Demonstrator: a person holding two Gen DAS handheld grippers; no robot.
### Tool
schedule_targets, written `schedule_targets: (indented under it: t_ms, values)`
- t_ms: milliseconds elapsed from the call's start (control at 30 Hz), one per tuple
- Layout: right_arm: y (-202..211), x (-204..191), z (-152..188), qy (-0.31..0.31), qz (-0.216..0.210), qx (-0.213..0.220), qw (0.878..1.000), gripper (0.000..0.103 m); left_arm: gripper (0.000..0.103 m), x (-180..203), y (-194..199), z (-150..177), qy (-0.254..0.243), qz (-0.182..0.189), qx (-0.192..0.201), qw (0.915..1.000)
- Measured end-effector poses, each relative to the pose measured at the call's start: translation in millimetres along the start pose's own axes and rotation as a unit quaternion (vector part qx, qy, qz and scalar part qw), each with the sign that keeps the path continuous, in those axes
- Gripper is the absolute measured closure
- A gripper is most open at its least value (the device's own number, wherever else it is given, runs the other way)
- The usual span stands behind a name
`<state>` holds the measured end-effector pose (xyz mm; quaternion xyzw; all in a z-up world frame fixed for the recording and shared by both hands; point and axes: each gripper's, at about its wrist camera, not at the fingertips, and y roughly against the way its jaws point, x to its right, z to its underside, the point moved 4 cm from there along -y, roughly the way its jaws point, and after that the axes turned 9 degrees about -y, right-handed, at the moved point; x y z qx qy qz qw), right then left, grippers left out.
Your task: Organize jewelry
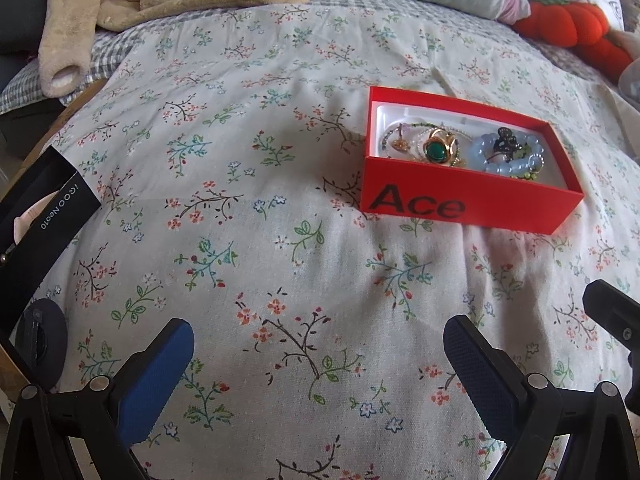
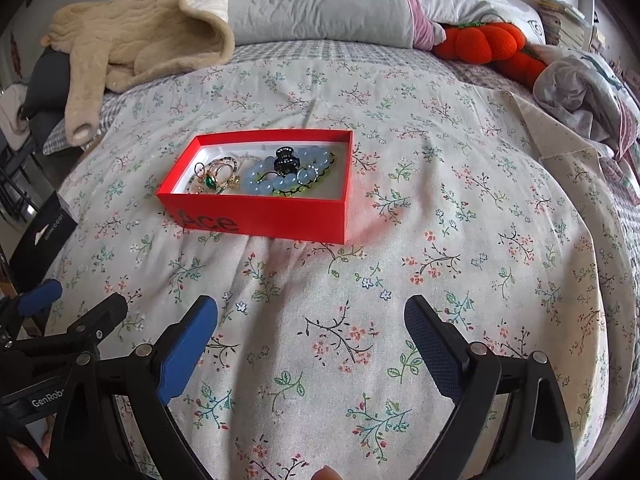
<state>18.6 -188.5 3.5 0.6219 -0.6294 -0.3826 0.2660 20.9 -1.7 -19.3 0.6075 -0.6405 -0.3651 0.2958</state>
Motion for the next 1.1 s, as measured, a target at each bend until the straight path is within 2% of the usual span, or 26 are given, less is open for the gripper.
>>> schedule_targets:
  t_ms: [1100]
  values:
    - [-8.0,5.1,2.3,-0.007,0.020,-0.008,1.000,0.007,0.001,1.9,-9.2,3.4,-0.005,0.002,-0.018,0.9998]
